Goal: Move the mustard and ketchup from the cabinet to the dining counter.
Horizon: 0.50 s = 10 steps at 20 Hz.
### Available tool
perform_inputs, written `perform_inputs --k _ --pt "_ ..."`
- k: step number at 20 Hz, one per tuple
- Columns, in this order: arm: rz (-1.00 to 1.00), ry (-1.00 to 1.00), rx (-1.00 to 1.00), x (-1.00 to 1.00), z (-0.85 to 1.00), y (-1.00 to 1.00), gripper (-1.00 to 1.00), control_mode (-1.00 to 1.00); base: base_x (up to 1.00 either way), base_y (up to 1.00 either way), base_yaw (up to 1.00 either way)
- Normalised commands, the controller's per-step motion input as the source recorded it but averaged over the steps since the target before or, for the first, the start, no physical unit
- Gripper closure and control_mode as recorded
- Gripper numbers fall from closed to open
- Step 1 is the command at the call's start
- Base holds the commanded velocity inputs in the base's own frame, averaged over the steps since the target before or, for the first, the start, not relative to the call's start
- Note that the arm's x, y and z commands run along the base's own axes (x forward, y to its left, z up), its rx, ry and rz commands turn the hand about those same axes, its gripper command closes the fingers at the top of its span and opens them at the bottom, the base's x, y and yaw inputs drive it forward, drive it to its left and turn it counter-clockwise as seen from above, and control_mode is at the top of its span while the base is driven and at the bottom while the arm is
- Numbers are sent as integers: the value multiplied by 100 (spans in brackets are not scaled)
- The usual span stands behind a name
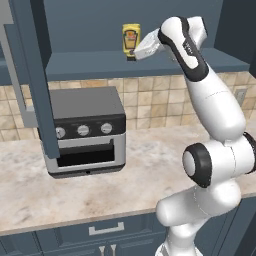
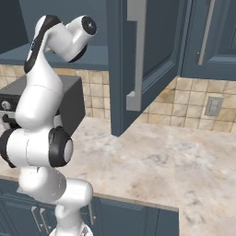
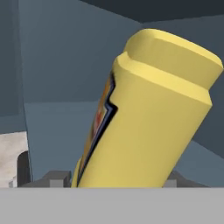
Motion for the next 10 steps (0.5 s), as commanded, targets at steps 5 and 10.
perform_inputs --k 5,10 --pt "0 -11 -1 -60 12 29 100 -100 0 0 0" --pt "0 -6 0 -67 3 29 100 -100 0 0 0"
